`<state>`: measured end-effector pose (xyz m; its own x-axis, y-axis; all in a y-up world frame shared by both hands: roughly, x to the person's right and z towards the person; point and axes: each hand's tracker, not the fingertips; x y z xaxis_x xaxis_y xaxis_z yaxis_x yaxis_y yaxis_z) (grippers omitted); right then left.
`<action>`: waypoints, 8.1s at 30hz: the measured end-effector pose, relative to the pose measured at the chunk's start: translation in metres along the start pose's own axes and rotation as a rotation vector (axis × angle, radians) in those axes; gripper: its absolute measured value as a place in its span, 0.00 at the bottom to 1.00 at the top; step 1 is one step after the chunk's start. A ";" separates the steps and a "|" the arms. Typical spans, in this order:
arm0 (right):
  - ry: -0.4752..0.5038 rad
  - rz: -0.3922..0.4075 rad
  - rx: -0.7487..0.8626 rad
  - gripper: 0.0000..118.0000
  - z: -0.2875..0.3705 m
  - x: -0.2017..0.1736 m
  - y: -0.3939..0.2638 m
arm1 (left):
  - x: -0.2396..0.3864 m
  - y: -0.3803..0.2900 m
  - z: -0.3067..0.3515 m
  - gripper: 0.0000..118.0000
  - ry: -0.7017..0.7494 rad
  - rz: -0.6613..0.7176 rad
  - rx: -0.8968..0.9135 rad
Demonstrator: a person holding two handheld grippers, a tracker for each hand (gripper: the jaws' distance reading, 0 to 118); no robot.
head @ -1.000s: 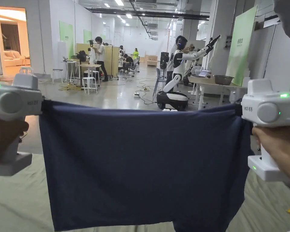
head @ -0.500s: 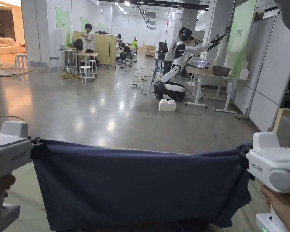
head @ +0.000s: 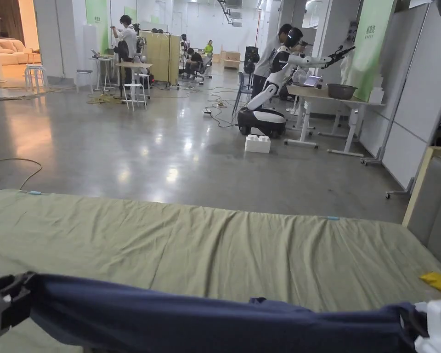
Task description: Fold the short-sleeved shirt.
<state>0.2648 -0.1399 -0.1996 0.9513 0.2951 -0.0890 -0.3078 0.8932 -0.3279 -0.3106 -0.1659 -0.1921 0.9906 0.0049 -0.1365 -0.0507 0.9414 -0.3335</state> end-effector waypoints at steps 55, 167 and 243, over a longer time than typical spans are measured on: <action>-0.039 -0.248 0.169 0.70 -0.016 -0.094 -0.051 | 0.090 -0.080 0.014 0.49 0.038 -0.027 0.052; 0.150 -0.091 -0.626 0.05 -0.025 -0.050 -0.166 | 0.069 -0.166 0.036 0.06 0.054 0.134 -0.498; 0.000 -0.237 0.208 0.02 -0.031 -0.118 -0.065 | 0.010 -0.145 -0.068 0.07 0.018 0.174 -0.442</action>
<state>0.1733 -0.2427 -0.1968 0.9970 0.0704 -0.0331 -0.0743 0.9873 -0.1402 -0.3018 -0.3255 -0.2085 0.9604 0.1402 -0.2408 -0.2689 0.6930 -0.6690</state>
